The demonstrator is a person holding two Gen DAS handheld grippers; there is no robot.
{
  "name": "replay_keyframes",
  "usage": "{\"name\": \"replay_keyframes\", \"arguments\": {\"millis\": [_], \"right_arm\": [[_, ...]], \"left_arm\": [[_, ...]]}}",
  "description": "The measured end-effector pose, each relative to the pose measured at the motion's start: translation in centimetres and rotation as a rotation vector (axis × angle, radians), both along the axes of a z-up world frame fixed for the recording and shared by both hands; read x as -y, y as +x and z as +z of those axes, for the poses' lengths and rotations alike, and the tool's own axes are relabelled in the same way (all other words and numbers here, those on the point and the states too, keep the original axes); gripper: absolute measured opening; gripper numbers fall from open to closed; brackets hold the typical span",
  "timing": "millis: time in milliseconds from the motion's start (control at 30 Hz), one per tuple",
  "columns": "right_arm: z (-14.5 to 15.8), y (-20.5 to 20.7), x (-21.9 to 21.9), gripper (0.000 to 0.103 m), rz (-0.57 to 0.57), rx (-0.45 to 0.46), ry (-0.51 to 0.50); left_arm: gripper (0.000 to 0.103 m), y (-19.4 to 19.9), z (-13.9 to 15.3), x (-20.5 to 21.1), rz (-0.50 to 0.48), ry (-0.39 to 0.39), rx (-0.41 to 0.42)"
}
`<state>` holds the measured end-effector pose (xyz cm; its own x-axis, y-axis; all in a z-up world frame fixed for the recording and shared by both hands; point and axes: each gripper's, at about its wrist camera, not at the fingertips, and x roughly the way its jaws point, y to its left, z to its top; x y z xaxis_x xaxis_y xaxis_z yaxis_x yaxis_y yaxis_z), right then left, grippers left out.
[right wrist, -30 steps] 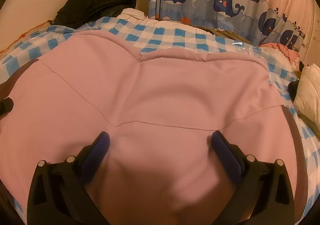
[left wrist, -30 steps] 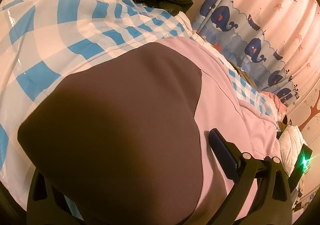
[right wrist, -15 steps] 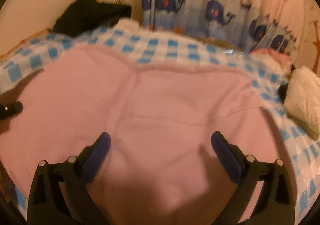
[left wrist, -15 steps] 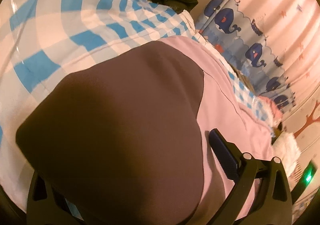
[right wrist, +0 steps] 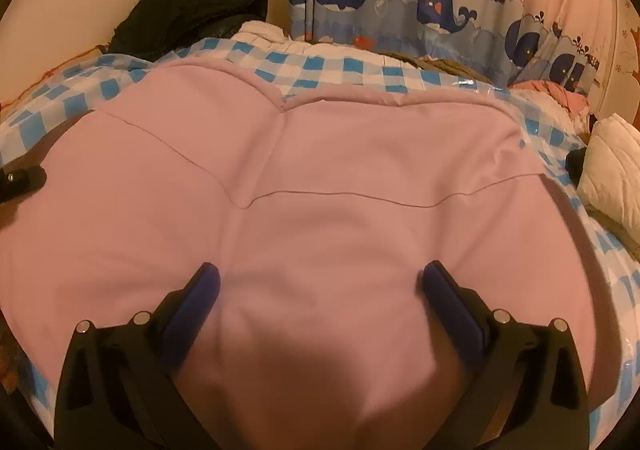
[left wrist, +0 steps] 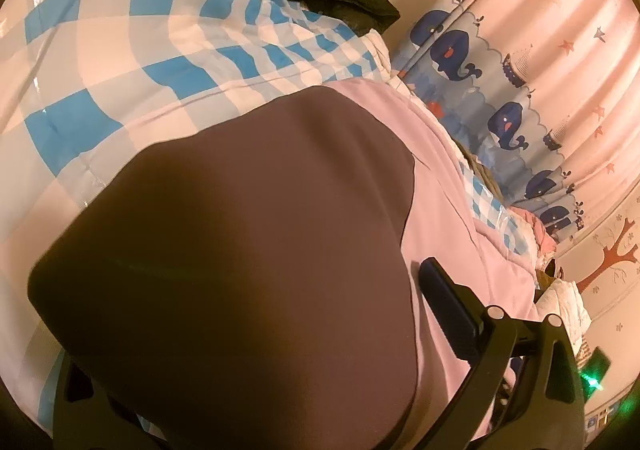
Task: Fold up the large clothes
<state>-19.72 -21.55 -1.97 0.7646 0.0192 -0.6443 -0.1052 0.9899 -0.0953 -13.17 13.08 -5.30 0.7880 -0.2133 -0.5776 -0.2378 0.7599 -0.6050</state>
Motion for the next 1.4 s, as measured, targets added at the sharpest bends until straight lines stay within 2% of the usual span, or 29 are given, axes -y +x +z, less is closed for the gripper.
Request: {"name": "replay_keyframes", "arguments": {"millis": [100, 167, 267, 367, 467, 600, 733, 833, 900, 967, 1067, 1100, 1200, 1400], "right_arm": [[1.1, -0.9, 0.0, 0.097, -0.006, 0.063, -0.005], [-0.5, 0.4, 0.0, 0.097, -0.003, -0.025, -0.023], [-0.1, 0.2, -0.2, 0.097, 0.001, -0.035, -0.026], [1.1, -0.5, -0.1, 0.097, 0.009, 0.004, -0.026], [0.2, 0.4, 0.0, 0.097, 0.031, -0.065, -0.038], [2.6, 0.5, -0.1, 0.097, 0.044, 0.018, -0.049], [6.4, 5.3, -1.4, 0.097, 0.077, 0.059, -0.029], [8.1, 11.9, -2.6, 0.097, 0.100, 0.035, 0.010], [7.7, 15.4, -3.3, 0.097, 0.096, 0.003, 0.003], [5.8, 19.1, -3.4, 0.097, 0.073, -0.069, 0.019], [-0.3, 22.5, -3.0, 0.098, 0.029, -0.230, 0.020], [-1.3, 22.8, -2.8, 0.098, 0.034, -0.247, 0.032], [-1.4, 22.2, -2.6, 0.098, 0.027, -0.211, 0.036], [-1.4, 22.1, -2.7, 0.098, 0.028, -0.215, 0.045]], "left_arm": [[0.095, 0.1, -0.1, -0.2, 0.004, -0.011, -0.001], [0.095, 0.2, -0.1, -0.3, -0.001, -0.011, 0.002], [0.095, 0.2, -0.1, -0.3, 0.003, 0.008, 0.004], [0.095, 0.3, -0.1, -0.5, 0.011, 0.005, 0.002], [0.095, 0.1, 0.3, 0.1, 0.015, 0.056, 0.008], [0.095, 0.0, 0.7, 0.4, 0.020, 0.090, 0.009], [0.095, -0.1, 0.8, 0.5, 0.023, 0.103, 0.004], [0.095, -0.1, 0.9, 0.6, 0.025, 0.114, 0.000], [0.095, -0.1, 0.9, 0.7, 0.026, 0.123, -0.001], [0.095, -0.2, 1.0, 0.8, 0.026, 0.130, -0.002], [0.095, -0.2, 1.0, 0.9, 0.025, 0.131, -0.005], [0.095, -0.3, 1.1, 0.9, 0.018, 0.132, 0.005], [0.095, -0.4, 1.4, 1.4, 0.015, 0.163, 0.004], [0.095, -0.4, 1.4, 1.3, 0.014, 0.150, -0.006]]}}
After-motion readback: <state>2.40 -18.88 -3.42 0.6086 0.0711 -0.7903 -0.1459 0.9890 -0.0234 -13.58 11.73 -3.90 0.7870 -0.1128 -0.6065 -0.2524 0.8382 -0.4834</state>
